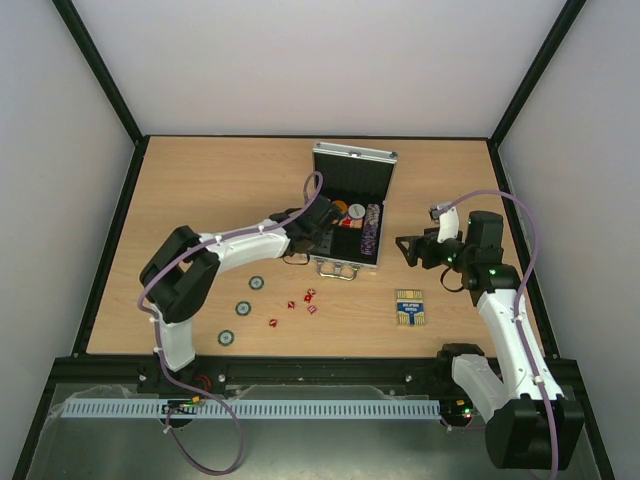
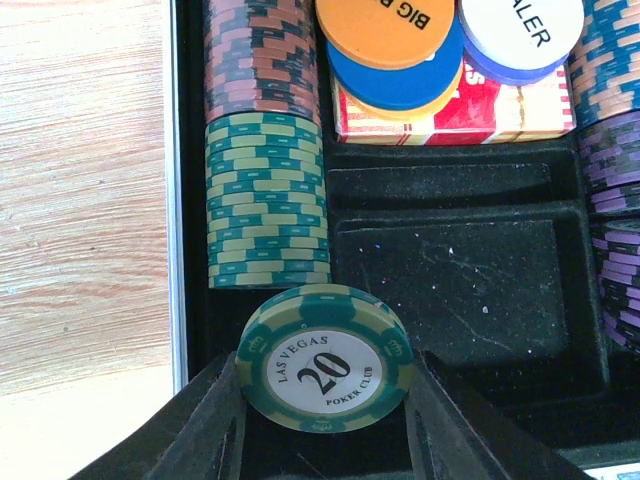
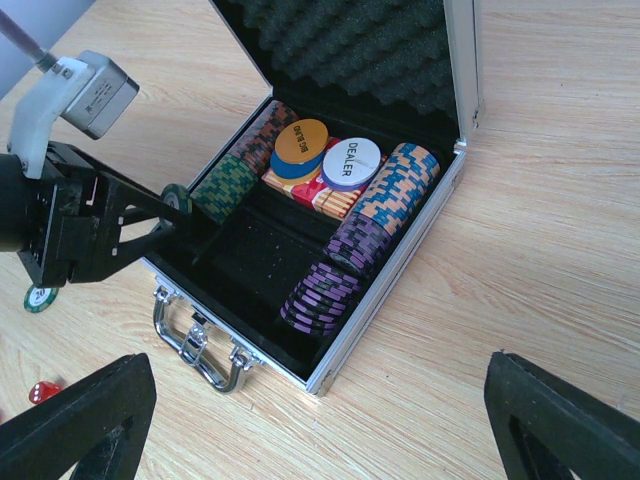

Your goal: Pack up texas hold em set

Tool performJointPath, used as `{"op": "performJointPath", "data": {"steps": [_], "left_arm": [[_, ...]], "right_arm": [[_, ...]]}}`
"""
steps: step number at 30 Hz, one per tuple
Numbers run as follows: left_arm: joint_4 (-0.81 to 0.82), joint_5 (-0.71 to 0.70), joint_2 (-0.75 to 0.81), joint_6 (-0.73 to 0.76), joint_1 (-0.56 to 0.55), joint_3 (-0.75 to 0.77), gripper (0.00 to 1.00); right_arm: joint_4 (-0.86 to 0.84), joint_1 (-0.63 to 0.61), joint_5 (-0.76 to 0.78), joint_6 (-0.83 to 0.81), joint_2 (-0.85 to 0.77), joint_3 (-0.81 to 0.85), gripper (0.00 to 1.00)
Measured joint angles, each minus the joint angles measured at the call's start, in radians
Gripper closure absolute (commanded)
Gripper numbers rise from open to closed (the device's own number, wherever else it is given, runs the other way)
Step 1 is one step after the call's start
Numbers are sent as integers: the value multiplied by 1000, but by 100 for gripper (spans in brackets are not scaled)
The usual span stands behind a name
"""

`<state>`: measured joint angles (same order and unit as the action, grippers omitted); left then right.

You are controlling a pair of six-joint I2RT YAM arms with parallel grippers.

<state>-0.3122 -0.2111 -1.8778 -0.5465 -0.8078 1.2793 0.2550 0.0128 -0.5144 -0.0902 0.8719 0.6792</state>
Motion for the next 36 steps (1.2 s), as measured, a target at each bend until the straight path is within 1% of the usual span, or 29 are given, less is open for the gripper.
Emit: {"op": "performJointPath", "data": {"steps": [19, 23, 27, 34, 36], "left_arm": [[45, -1, -66, -13, 36, -1, 66], [49, -5, -76, -15, 38, 1, 58], [48, -10, -87, -18, 39, 8, 57], [60, -3, -106, -21, 40, 18, 49], [59, 1, -106, -22, 40, 20, 48]], "right_arm": [[0, 0, 0, 0, 11, 0, 9], [0, 0, 0, 0, 13, 0, 9], [0, 0, 0, 0, 14, 0, 9], [0, 0, 0, 0, 21, 0, 9], [0, 0, 0, 0, 21, 0, 9]]}}
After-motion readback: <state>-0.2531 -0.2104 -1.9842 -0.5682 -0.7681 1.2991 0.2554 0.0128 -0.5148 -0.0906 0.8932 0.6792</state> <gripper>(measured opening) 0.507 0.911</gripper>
